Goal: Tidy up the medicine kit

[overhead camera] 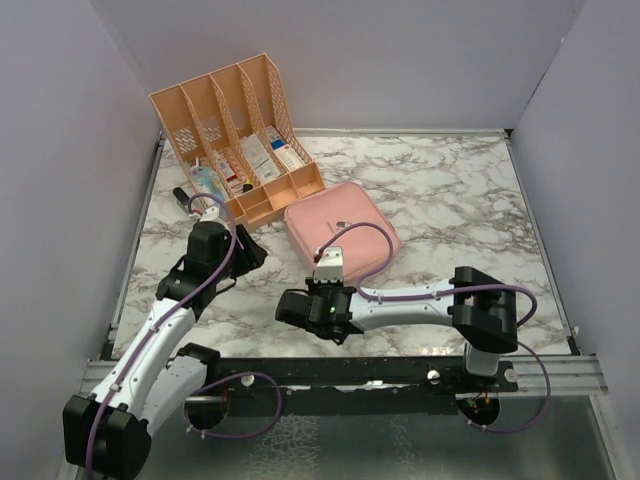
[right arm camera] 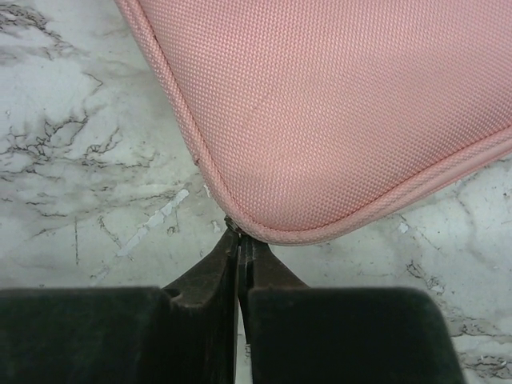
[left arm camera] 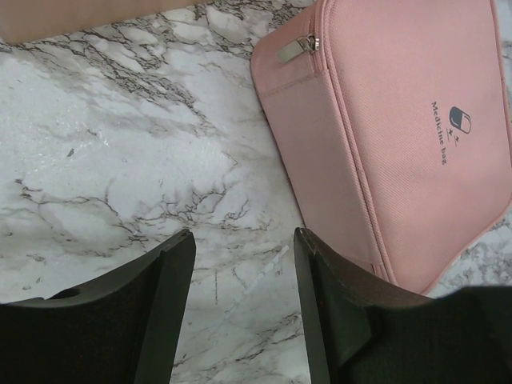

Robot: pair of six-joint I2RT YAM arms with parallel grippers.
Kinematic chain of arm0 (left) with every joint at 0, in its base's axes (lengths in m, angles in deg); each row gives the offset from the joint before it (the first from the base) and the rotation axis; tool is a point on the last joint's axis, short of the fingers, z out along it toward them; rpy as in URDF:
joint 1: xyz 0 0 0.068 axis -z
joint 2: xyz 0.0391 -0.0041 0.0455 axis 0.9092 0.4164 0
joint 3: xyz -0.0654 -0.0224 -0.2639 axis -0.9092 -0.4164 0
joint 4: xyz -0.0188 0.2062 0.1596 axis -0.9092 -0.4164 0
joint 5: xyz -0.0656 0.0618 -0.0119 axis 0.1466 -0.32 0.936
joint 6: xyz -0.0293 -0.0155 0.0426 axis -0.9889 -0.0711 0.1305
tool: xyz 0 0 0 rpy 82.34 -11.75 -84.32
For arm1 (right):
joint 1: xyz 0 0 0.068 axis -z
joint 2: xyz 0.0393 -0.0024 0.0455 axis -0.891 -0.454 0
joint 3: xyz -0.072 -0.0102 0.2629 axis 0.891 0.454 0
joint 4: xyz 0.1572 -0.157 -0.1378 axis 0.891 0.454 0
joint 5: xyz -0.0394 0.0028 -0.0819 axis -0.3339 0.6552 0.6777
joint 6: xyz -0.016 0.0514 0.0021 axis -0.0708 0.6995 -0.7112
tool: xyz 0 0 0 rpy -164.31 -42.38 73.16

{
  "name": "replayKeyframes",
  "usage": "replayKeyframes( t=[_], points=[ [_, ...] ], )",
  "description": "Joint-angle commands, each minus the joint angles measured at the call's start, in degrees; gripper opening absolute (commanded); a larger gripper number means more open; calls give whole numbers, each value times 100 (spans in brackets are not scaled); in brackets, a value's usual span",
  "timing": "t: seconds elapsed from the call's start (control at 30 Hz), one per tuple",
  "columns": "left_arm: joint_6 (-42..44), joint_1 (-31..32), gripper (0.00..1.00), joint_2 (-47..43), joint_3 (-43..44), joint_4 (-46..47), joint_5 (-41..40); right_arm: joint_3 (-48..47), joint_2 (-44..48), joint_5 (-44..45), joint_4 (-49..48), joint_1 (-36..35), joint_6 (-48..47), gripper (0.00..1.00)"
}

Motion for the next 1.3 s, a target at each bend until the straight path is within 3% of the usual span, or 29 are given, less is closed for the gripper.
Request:
replayKeyframes(
  t=[0.0,0.2,0.33,0.5,1.03,1.27],
  points=[
    [-33,-39,57,48,-73,281,327,217,134,349,-885,56,-916,1],
    [-274,-39,69,151,-142,781,826,988,714,-735,-2952,60,-2956,1],
    [-602,-34,74,173,-645,2121,1505,1111,721,-1660,-3498,61,-3749,1],
    [-1157,-36,77,425,-1249,3653,1610,1071,705,-2182,-3428,61,-3656,1],
    [-1121,371,78,1688,-1110,4166,1548,1693,1397,-2791,-3893,104,-3976,1],
    [-1248,432,64,2060,-1078,4224,1148,1909,1680,-2987,-3900,259,-3915,1]
  ],
)
